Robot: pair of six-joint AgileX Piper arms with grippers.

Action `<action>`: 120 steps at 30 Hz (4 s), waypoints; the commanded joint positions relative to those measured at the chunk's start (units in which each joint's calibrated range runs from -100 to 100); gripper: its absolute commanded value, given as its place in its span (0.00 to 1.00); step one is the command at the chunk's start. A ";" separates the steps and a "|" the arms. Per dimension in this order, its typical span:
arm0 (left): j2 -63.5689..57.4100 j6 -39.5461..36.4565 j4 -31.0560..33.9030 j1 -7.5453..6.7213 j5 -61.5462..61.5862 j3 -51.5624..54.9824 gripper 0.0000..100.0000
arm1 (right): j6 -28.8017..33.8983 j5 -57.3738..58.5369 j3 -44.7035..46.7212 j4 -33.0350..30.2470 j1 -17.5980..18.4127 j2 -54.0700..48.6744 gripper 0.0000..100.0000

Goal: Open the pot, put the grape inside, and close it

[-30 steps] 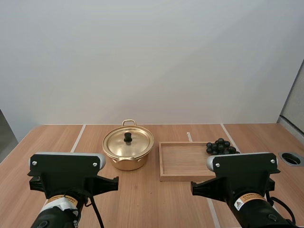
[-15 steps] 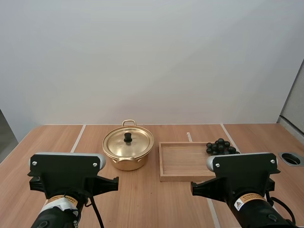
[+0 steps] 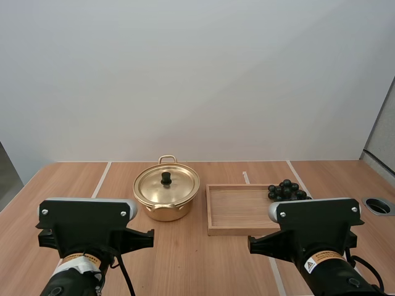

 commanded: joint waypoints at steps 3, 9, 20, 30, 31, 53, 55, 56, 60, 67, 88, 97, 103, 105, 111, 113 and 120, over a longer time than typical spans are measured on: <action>-0.42 -0.50 0.05 -0.02 -1.33 0.00 0.00 | 0.09 0.16 0.00 0.08 0.06 -0.32 0.00; -0.42 -0.50 0.05 -0.02 -1.33 0.00 0.00 | 0.09 -0.01 0.00 0.08 0.06 -0.32 0.00; -0.42 -0.50 -2.02 -0.02 -3.74 -10.25 0.00 | 0.09 -3.95 -10.08 1.38 0.06 -0.07 0.00; 6.96 -0.50 -3.05 -0.02 0.36 -27.19 0.00 | 0.09 9.28 -30.13 1.38 0.06 14.05 0.00; 8.47 -0.50 -3.05 -0.02 2.57 -28.73 0.00 | 0.09 10.62 -31.67 1.38 0.06 16.05 0.00; 49.40 -0.50 -6.76 -0.02 38.83 -54.32 0.00 | 0.09 38.93 -60.72 1.36 0.06 51.40 0.00; 50.82 -0.50 -6.76 -0.02 37.20 -54.32 0.00 | 0.09 38.93 -60.72 1.36 0.06 52.14 0.00; 51.45 -0.50 -6.76 -0.02 34.90 -54.32 0.00 | 0.09 37.21 -60.72 1.36 0.06 52.14 0.00; 53.15 0.92 -6.76 -0.02 28.40 -54.32 0.00 | -0.70 32.03 -60.72 1.24 0.06 52.14 0.00; 54.58 21.03 -12.00 -0.02 26.82 -54.32 0.00 | -12.39 25.44 -60.72 1.35 0.06 52.14 0.00; 66.09 49.13 -31.41 -0.10 26.34 -54.32 1.00 | -14.30 23.76 -60.72 -2.37 0.06 52.14 0.91; 68.48 51.26 -31.41 -0.17 25.70 -54.38 1.00 | -12.85 28.90 -60.58 -7.77 0.06 53.38 1.00; 73.69 51.26 -31.28 -0.17 29.21 -56.38 1.00 | -9.35 30.26 -60.58 -10.30 0.06 58.95 1.00; 75.60 51.26 -31.06 -0.17 29.21 -57.42 1.00 | -9.00 30.70 -60.58 -10.59 0.06 60.37 1.00; 82.51 47.89 -25.40 -2.81 29.15 -61.99 1.00 | -9.00 30.01 -60.58 -10.59 0.06 62.26 1.00; 84.70 43.83 -20.01 -4.59 28.00 -63.70 1.00 | -9.00 29.59 -60.58 -10.59 0.06 62.31 1.00; 90.94 36.57 -10.25 -6.81 29.49 -67.06 1.00 | -9.00 29.52 -60.58 -10.59 0.06 62.31 1.00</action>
